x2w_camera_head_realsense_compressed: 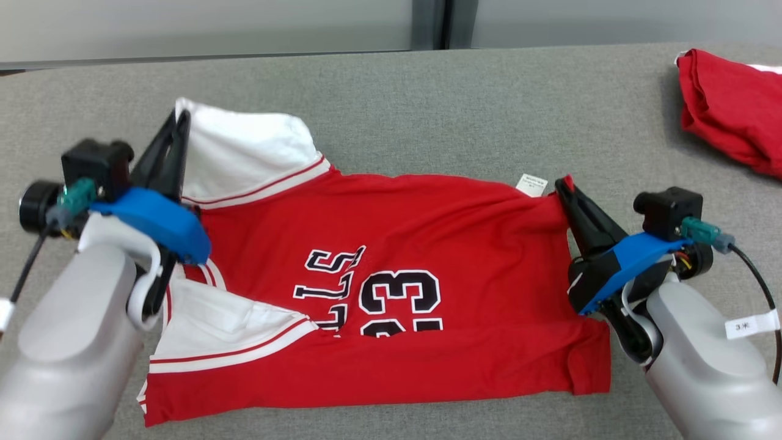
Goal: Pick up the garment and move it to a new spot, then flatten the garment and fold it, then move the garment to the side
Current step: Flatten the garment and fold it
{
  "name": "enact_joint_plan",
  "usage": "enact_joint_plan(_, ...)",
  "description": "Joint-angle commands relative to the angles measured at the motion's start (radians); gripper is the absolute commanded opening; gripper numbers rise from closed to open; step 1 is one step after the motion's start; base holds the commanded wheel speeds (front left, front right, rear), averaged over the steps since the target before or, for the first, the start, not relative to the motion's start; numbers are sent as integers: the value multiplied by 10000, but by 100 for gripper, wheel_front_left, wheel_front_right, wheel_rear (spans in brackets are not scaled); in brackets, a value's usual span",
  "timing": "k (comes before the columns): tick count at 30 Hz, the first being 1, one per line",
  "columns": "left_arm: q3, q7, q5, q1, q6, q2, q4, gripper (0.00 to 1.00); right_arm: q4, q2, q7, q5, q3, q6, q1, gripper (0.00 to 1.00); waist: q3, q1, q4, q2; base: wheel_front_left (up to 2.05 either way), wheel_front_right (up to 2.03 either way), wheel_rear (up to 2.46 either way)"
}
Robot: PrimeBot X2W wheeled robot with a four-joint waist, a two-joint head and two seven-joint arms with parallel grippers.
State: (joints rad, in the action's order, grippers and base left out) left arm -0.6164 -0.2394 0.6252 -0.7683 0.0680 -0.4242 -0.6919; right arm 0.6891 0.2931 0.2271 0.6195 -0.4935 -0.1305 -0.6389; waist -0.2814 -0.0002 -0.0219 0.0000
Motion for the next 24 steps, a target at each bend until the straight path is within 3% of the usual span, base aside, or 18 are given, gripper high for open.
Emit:
enact_joint_plan(1,125,-57,99,612,-273,-193,613,0,-76,21,153,119,-12,-5,242,0,66,2,32,0,0,0,0)
enact_joint_plan(15,725,-16,880,4588,-2218,-1073,4887,0,-1053,-56,384,-247,710,-6,1627,0,487,2,273,0,0,0,0)
enact_joint_plan(24,1119,-105,1368,6248,-2963,-1233,6006,0,-2162,-308,388,-840,1455,-5,2925,0,774,2,402,0,0,0,0)
